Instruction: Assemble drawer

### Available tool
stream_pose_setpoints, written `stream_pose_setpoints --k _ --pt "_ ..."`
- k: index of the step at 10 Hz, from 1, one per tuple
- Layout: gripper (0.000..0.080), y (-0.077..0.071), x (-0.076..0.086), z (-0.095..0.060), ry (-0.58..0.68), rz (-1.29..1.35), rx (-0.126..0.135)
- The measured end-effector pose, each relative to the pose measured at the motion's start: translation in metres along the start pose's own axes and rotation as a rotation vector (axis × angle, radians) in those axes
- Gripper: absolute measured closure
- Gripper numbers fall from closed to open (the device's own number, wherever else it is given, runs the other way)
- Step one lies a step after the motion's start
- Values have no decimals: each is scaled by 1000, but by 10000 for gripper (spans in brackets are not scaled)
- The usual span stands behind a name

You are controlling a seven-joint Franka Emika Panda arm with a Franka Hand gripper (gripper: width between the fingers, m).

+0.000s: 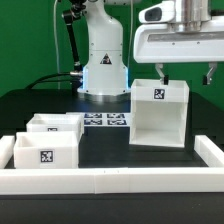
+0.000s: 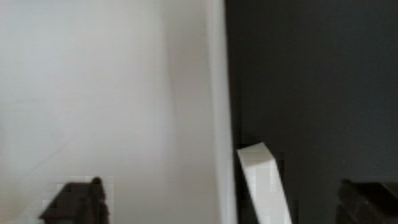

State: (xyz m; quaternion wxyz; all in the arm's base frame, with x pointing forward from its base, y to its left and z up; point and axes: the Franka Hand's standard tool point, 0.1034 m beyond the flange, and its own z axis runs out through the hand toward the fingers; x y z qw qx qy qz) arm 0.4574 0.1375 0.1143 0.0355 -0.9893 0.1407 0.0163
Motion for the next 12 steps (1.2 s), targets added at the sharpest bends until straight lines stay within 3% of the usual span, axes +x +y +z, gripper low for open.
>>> stream_pose_setpoints --k 2,4,5,6,7,8,12 --pt "150 -1 -9 8 -12 -12 -7" --pt "397 -1 -10 12 -17 -12 -8" --pt "397 -1 -11 14 -22 -13 -10" --pt "592 -1 -11 14 -22 -14 -10" --pt "721 -1 -11 14 -22 -14 -10" --pt "763 -1 -11 14 -22 -15 -9" --pt "763 -1 -11 14 -22 -15 -9"
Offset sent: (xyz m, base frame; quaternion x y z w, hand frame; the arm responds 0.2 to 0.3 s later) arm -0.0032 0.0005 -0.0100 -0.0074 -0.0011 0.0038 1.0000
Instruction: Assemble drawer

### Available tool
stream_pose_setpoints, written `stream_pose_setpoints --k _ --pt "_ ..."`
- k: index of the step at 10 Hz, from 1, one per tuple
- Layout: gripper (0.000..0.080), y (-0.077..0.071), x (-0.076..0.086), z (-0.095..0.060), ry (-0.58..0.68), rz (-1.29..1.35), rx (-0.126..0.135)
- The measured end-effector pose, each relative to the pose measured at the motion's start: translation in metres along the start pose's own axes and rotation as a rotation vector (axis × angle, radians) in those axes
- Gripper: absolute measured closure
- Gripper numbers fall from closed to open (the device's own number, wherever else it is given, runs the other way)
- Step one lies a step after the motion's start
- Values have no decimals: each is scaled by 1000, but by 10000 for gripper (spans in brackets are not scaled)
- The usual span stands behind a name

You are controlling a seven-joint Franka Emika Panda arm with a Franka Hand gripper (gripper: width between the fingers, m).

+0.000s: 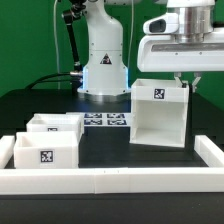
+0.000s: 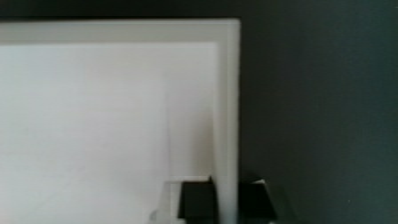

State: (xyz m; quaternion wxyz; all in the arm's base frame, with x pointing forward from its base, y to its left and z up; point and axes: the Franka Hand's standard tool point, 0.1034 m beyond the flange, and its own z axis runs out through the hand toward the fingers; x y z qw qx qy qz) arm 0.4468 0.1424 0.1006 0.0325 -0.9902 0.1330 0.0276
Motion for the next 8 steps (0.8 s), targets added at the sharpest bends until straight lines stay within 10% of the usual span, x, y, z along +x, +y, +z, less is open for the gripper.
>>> stream_pose_setpoints --k 4,8 --pt "762 1 2 -1 -1 -20 0" --pt "762 11 42 -3 19 -72 13"
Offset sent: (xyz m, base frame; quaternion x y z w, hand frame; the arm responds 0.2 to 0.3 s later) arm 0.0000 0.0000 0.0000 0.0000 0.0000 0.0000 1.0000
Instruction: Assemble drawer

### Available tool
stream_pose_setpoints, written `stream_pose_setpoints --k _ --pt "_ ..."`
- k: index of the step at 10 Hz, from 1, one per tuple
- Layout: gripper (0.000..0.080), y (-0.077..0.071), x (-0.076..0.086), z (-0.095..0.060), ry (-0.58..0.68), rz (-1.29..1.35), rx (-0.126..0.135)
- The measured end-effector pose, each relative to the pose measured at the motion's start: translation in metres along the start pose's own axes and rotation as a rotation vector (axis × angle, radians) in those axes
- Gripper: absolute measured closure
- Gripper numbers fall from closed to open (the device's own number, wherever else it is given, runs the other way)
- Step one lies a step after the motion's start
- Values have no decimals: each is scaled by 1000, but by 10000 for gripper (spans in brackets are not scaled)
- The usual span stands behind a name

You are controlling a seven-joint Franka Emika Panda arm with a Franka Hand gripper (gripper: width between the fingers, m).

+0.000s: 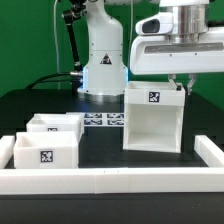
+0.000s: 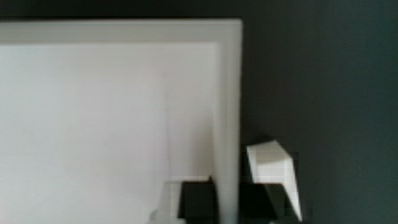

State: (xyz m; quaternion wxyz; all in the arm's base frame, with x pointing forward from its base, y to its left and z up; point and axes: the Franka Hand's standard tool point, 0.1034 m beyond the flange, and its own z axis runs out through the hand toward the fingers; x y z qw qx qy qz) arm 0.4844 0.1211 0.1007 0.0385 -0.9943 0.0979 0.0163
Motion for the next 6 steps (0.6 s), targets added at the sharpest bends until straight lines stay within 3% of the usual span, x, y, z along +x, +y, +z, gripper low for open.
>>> stream_pose_setpoints --k 4,6 --pt "762 -2 46 -2 40 15 18" --pt "762 -3 78 -4 68 29 28"
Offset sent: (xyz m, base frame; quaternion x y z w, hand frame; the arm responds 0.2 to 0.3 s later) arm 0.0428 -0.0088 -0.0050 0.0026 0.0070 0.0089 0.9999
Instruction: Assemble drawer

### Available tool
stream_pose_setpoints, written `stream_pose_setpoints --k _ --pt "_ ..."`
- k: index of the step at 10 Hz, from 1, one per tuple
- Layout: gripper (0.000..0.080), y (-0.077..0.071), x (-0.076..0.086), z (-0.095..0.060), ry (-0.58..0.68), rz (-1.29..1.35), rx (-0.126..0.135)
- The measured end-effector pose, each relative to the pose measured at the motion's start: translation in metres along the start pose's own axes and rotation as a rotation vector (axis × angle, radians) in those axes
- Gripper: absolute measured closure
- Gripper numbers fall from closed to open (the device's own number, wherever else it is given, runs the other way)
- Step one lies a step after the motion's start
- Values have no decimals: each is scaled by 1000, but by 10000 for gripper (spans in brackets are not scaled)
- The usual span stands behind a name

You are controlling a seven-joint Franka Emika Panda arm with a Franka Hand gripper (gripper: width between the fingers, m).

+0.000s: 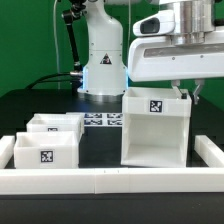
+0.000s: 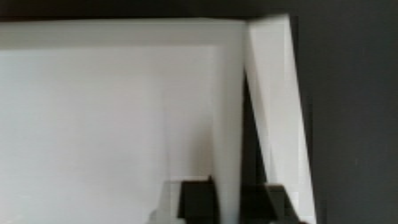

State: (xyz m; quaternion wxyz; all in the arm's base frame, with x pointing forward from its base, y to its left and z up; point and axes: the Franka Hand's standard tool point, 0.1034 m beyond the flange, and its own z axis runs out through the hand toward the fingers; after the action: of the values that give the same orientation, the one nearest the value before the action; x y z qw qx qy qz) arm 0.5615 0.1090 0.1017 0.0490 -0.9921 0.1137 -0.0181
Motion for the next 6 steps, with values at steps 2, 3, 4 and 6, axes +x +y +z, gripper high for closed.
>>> stream_pose_setpoints --k 2,3,4,6 --pt "761 2 22 0 22 12 4" --pt "761 3 31 -1 30 18 5" --pt "761 3 34 -1 34 28 6" --pt "761 2 34 -2 36 26 7"
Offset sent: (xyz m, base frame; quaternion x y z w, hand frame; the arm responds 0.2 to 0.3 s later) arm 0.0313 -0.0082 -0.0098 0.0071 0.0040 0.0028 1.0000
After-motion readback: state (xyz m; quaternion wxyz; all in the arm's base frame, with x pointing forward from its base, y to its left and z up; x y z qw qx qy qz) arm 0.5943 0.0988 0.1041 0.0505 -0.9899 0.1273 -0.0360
